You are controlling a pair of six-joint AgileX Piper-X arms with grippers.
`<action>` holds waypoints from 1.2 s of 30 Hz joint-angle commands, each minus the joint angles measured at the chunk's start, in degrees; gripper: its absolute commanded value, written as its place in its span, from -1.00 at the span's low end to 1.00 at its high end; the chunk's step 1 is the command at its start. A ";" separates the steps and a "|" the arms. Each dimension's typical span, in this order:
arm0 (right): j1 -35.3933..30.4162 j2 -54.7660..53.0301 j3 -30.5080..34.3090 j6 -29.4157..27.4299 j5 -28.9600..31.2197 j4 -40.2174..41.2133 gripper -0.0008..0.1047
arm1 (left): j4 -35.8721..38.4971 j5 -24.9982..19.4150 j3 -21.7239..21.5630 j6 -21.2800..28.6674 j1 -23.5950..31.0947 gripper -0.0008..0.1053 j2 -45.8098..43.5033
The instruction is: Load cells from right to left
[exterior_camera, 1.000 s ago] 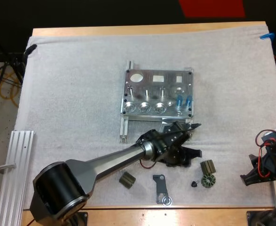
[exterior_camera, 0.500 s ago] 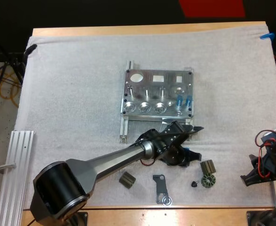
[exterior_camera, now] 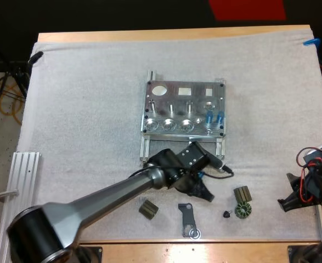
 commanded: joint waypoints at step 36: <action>0.03 9.92 -0.10 21.39 -46.11 -13.46 0.04 | 11.25 7.57 0.13 42.15 0.02 -0.98 -26.69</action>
